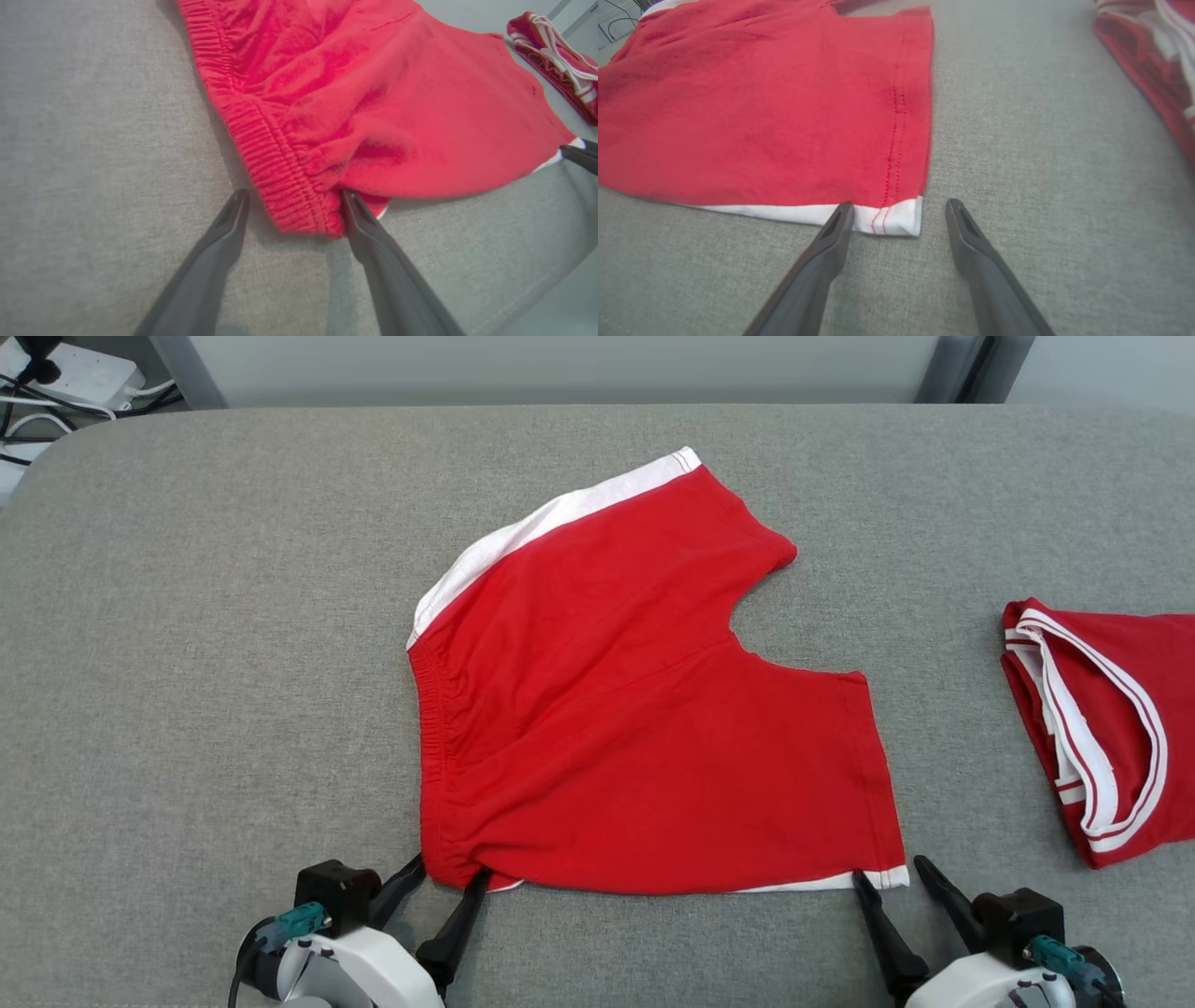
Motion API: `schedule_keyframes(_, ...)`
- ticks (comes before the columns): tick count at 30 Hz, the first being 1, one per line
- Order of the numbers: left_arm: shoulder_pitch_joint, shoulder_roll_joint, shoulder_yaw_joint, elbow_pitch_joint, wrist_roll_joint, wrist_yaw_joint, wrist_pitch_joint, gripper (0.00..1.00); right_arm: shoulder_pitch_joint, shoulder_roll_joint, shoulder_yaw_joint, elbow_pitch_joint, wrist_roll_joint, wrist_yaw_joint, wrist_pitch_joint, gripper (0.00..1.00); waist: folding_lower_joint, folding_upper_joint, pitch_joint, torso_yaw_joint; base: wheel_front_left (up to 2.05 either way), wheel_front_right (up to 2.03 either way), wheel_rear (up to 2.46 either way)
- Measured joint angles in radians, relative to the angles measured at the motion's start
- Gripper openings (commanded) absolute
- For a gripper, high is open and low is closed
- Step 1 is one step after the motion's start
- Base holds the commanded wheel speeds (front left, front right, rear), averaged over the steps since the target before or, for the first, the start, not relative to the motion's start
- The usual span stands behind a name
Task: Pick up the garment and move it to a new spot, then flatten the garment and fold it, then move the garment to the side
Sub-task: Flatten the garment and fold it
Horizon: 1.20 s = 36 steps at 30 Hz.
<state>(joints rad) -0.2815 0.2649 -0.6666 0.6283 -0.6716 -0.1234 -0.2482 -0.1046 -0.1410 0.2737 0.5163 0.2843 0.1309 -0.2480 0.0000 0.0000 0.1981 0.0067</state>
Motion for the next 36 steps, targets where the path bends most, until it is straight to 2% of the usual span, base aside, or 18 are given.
schedule_keyframes(1,-0.005,0.001,-0.007,0.003,-0.001,0.000,0.000,0.91,-0.008,0.000,0.003,0.007,0.004,0.000,0.000,0.67,0.0000,0.0000,0.002,0.000,0.00,0.00,0.00)
schedule_keyframes(2,-0.011,0.001,-0.012,0.006,-0.003,0.000,0.000,0.60,-0.014,0.000,0.007,0.011,0.008,0.000,0.000,0.48,0.0000,0.0000,0.003,0.001,0.00,0.00,0.00)
schedule_keyframes(3,-0.016,0.001,-0.018,0.009,-0.011,0.000,0.000,0.24,-0.019,-0.001,0.012,0.014,0.009,0.000,-0.001,0.16,0.0000,0.0000,0.004,0.003,0.00,0.00,0.00)
schedule_keyframes(4,-0.019,0.002,-0.023,0.012,-0.016,0.000,0.000,0.00,-0.024,-0.001,0.019,0.016,0.010,0.000,-0.001,0.00,0.0001,0.0000,0.006,0.003,0.00,0.00,0.00)
schedule_keyframes(8,-0.027,0.008,-0.060,0.007,-0.061,0.000,0.028,0.00,-0.033,-0.002,0.033,0.026,0.021,0.000,-0.003,0.00,0.0000,0.0000,0.003,0.006,0.00,0.00,0.00)
schedule_keyframes(12,-0.032,0.038,-0.090,-0.033,-0.100,0.000,0.088,0.00,-0.016,-0.012,0.024,0.006,0.034,0.000,0.012,0.00,0.0000,0.0000,-0.004,0.011,0.00,0.00,0.00)
schedule_keyframes(16,-0.017,0.079,-0.100,-0.110,-0.148,-0.006,0.165,0.00,0.073,-0.045,-0.006,-0.101,0.034,0.000,0.070,0.00,0.0000,0.0000,-0.015,0.011,0.00,0.00,0.00)
schedule_keyframes(20,0.051,0.133,-0.093,-0.225,-0.212,-0.003,0.240,0.00,0.200,-0.063,-0.048,-0.283,0.053,0.000,0.180,0.00,0.0000,0.0000,-0.020,0.006,0.00,0.00,0.00)
schedule_keyframes(21,0.068,0.148,-0.092,-0.257,-0.216,0.011,0.258,0.00,0.232,-0.064,-0.059,-0.335,0.060,0.000,0.214,0.00,0.0001,0.0000,-0.021,0.004,0.00,0.00,0.00)
schedule_keyframes(22,0.098,0.179,-0.081,-0.336,-0.248,0.034,0.293,0.00,0.299,-0.072,-0.082,-0.443,0.078,0.000,0.289,0.00,0.0000,0.0000,-0.025,0.000,0.00,0.00,0.00)
schedule_keyframes(28,0.166,0.283,-0.054,-0.569,-0.267,0.132,0.371,0.00,0.432,-0.090,-0.169,-0.735,0.116,0.000,0.484,0.00,0.0000,0.0000,-0.027,-0.009,0.00,0.00,0.00)
schedule_keyframes(32,0.182,0.306,-0.035,-0.677,-0.300,0.164,0.413,0.00,0.412,-0.095,-0.206,-0.821,0.150,0.000,0.534,0.00,0.0000,0.0000,-0.022,-0.008,0.00,0.00,0.00)
schedule_keyframes(36,0.177,0.307,0.006,-0.719,-0.388,0.168,0.445,0.00,0.268,-0.118,-0.182,-0.815,0.178,0.000,0.555,0.00,0.0000,0.0000,-0.012,-0.005,0.00,0.00,0.00)
